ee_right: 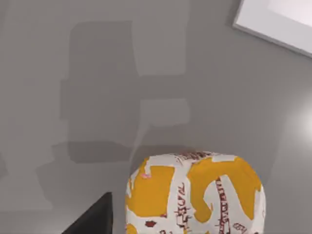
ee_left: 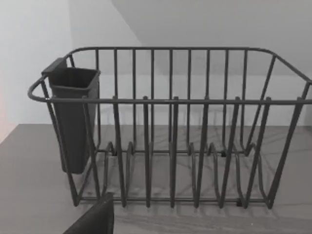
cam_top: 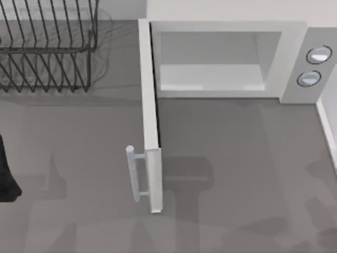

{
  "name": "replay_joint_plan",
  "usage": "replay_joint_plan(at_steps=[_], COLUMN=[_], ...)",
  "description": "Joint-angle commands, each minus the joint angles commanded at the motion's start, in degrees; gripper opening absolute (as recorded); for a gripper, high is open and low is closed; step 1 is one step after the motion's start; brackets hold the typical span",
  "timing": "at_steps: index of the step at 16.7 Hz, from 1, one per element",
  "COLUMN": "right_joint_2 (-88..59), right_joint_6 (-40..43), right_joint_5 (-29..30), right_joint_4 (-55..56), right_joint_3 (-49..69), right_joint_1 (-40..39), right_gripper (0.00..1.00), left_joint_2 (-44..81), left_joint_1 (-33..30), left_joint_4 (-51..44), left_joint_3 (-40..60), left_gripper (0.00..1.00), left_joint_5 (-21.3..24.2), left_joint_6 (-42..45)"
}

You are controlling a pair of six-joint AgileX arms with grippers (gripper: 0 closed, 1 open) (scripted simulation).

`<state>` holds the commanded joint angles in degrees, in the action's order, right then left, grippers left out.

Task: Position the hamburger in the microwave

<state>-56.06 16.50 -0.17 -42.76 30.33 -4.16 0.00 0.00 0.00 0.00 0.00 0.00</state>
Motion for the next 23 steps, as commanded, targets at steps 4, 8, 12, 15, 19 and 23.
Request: replay_joint_plan(at_steps=[4,8,12,15,19,23], right_joint_2=[-12.77,-18.14,-17.94,-19.22,-24.44,-29.32], right_joint_6=[4.11,5.83,5.76,5.84,5.69,5.51], right_joint_5=[0.11,0.32,0.31,0.31,0.30,0.29], right_joint_4=[-10.13,-14.21,-14.05,-11.83,-0.97,8.44], right_joint_3=[7.67,11.06,10.86,9.56,4.60,-0.12], right_joint_1=[-1.01,-1.40,-1.14,-1.31,-1.43,-1.53], right_gripper=[1.00,1.00,1.00,1.00,1.00,1.00], left_joint_2=[0.00,0.00,0.00,0.00,0.00,0.00], left_joint_1=[0.00,0.00,0.00,0.00,0.00,0.00], left_joint_4=[0.00,0.00,0.00,0.00,0.00,0.00], left_joint_3=[0.00,0.00,0.00,0.00,0.00,0.00], left_gripper=[1.00,1.00,1.00,1.00,1.00,1.00], left_joint_5=[0.00,0.00,0.00,0.00,0.00,0.00], left_joint_6=[0.00,0.00,0.00,0.00,0.00,0.00])
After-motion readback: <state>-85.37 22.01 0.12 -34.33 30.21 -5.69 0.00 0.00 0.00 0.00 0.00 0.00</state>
